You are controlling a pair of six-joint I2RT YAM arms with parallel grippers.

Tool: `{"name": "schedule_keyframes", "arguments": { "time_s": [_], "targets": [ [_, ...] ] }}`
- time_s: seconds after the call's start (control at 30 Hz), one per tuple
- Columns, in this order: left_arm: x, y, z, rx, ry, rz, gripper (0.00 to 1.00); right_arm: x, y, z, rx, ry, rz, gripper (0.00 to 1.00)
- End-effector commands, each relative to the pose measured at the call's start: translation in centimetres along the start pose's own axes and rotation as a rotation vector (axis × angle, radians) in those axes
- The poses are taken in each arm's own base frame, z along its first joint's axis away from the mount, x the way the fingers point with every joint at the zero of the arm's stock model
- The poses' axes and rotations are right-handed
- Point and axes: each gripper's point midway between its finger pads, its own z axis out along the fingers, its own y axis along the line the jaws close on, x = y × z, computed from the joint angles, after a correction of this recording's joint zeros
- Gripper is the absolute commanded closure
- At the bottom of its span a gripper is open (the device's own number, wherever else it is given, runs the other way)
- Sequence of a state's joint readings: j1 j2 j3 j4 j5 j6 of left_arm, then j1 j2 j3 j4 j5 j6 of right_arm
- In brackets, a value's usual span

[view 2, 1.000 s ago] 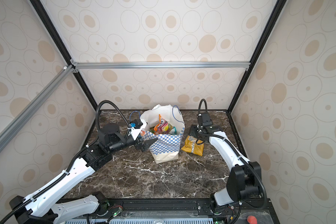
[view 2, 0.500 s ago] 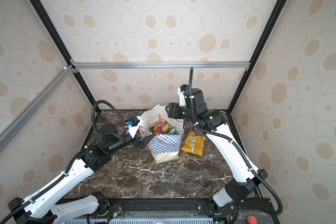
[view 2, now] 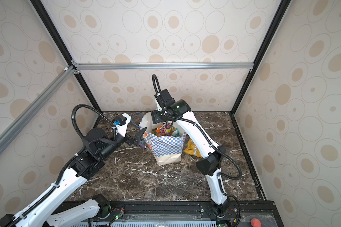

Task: Take the snacks out of the paper bag
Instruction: Pick up the snack from the paper bag.

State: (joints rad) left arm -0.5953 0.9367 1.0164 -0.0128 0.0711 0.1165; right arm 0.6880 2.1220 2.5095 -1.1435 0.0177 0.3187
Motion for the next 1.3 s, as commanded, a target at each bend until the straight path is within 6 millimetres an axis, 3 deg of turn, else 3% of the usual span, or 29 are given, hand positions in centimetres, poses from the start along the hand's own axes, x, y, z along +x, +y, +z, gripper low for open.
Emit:
{"name": "schedule_keyframes", "arguments": {
  "time_s": [0.0, 0.17, 0.3, 0.47, 1.0, 1.13, 1.27],
  "targets": [
    [-0.3, 0.8, 0.1, -0.027, -0.015, 0.001, 0.02, 1.4, -1.1, 1.1, 0.057, 0.064, -0.036, 0.31],
    [-0.2, 0.7, 0.2, -0.014, -0.011, 0.003, 0.02, 3.2, -1.8, 4.1, 0.088, 0.142, -0.055, 0.3],
    [-0.5, -0.9, -0.3, 0.076, -0.044, 0.044, 0.02, 5.4, -2.7, 6.9, 0.086, 0.239, -0.039, 0.31],
    [-0.3, -1.3, -0.6, 0.094, -0.054, 0.062, 0.02, 7.9, -3.8, 9.3, 0.102, 0.337, -0.008, 0.32],
    [0.2, -1.3, -0.3, 0.092, -0.045, 0.075, 0.02, 13.9, -5.6, 15.3, 0.147, 0.5, 0.05, 0.28],
    [0.3, -1.2, -0.2, 0.087, -0.04, 0.074, 0.02, 16.4, -6.0, 16.9, 0.148, 0.555, 0.076, 0.28],
    [0.5, -1.3, 0.0, 0.094, -0.037, 0.073, 0.02, 18.0, -6.3, 18.0, 0.147, 0.586, 0.097, 0.33]
  ]
}}
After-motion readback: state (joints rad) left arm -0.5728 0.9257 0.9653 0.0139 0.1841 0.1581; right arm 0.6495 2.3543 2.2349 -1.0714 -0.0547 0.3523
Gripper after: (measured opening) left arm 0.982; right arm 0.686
